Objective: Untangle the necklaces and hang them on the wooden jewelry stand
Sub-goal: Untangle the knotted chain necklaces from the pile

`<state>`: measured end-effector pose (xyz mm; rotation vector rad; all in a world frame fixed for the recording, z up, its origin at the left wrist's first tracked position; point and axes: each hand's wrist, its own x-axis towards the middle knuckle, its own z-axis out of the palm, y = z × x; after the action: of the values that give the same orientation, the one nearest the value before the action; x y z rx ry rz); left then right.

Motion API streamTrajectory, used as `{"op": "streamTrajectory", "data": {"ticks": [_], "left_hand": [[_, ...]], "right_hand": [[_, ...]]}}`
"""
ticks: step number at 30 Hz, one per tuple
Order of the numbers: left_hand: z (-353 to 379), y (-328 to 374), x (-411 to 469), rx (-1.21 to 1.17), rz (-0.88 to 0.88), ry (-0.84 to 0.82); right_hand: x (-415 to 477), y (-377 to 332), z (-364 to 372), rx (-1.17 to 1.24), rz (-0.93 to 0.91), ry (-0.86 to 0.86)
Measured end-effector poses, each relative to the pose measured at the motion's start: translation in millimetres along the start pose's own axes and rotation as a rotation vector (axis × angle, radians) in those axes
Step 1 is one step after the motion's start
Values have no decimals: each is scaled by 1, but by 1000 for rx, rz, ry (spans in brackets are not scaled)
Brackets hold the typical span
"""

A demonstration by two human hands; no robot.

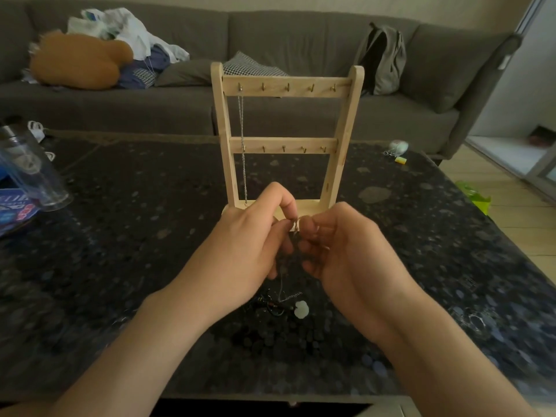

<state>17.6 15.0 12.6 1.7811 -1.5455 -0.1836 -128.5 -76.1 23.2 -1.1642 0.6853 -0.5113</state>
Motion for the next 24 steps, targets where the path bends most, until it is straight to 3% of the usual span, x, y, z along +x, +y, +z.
{"op": "streamTrajectory", "data": {"ticks": [4,11,18,21,24], "left_hand": [[1,-4,1,106,29,67],[-1,-7,3,91,-70,150],[-5,-2,2,97,-151,160],[-6,-2,1,80,-200,140],[-6,-2,2,73,-222,119]], "right_hand": [[-5,-9,-5,78,5,-25],[-12,-20,-6,328,-190,-11],[-14,-29,-14,593,-76,-25],[-11,-28,-18,623,-59,-44],[-6,-23,-19,506,-67,54]]}}
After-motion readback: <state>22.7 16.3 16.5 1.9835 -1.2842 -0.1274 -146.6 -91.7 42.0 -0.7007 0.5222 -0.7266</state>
